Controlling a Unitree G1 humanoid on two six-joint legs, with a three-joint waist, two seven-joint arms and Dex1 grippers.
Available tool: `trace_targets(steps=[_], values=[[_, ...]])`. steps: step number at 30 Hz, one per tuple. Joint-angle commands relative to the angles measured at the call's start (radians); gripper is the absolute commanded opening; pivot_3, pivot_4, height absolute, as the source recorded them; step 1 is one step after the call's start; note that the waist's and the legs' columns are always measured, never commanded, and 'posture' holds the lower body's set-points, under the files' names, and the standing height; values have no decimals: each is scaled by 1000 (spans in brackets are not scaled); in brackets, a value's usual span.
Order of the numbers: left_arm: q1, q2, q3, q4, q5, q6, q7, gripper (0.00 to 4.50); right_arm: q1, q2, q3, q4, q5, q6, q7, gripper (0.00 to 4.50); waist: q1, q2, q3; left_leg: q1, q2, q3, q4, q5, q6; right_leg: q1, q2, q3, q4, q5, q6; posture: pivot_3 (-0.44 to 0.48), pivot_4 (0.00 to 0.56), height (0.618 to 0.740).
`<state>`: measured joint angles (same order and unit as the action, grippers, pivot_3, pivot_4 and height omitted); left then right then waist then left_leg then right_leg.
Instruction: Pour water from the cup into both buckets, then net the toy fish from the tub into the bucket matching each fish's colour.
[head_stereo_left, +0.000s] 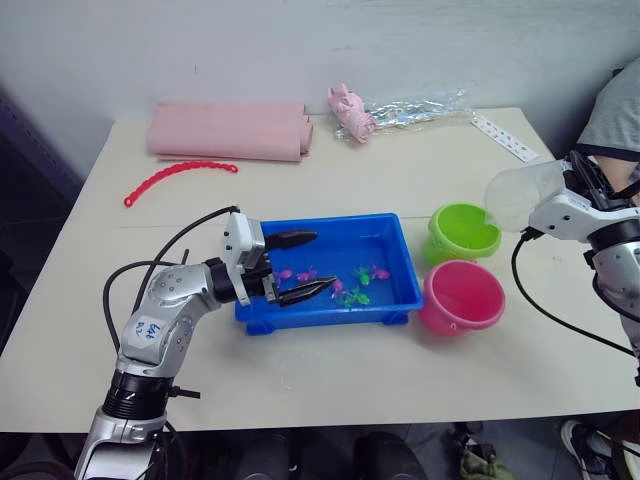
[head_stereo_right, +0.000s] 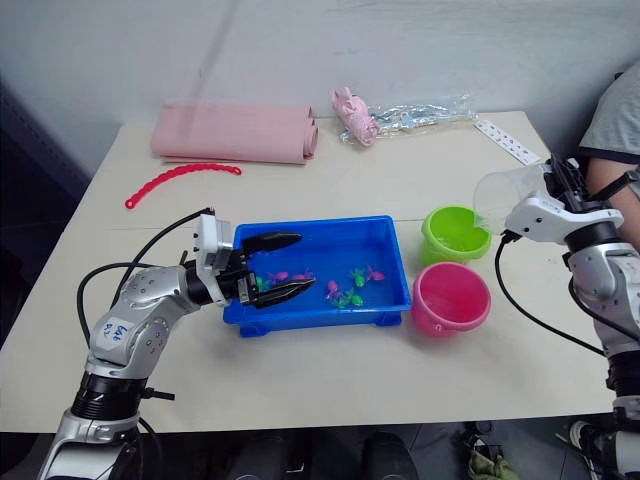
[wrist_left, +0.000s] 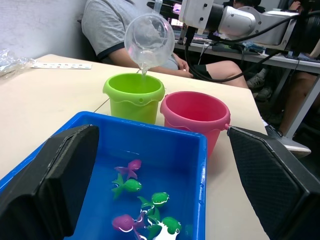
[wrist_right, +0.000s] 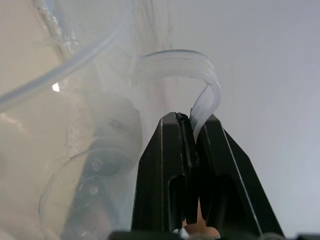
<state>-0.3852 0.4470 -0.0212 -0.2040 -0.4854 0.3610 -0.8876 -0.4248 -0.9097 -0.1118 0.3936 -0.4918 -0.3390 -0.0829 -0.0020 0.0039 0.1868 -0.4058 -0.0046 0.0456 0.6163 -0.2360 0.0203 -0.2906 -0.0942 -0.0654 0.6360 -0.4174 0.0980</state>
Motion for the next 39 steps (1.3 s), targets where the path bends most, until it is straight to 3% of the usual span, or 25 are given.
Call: trace_targets(steps=[1,9,15,22,35,39], values=[[5,10,9,-34,-7,-14,-6,4500,-15,31,-99,-21,166,61,65,52,0,0,0,0,0,0,0,0,0,0,0,0,0,0,0,0,150,740],[0,9,21,-28,-16,-22,-9,4500,-23,143,-284,-70,584,297,294,52,1,-1,0,0,0,0,0,0,0,0,0,0,0,0,0,0,150,740],[22,69,65,-60,-85,-2,-96,4500,44,193,-464,-146,829,573,331,52,1,0,0,0,0,-1,0,0,0,0,0,-1,0,0,0,0,150,740],[61,147,74,-103,-135,7,-193,4500,151,269,-527,-182,920,687,329,52,1,0,0,0,0,-1,-1,0,0,0,0,0,-1,0,0,0,150,740],[123,216,85,-129,-163,48,-228,4500,261,365,-503,-13,895,490,405,52,0,1,1,1,0,0,-1,0,0,0,0,1,-3,0,0,0,150,740],[118,272,109,-84,-158,43,-266,4500,309,371,-519,-47,911,495,402,1481,0,1,1,1,0,0,-2,0,0,0,0,1,-4,0,0,0,150,740]])
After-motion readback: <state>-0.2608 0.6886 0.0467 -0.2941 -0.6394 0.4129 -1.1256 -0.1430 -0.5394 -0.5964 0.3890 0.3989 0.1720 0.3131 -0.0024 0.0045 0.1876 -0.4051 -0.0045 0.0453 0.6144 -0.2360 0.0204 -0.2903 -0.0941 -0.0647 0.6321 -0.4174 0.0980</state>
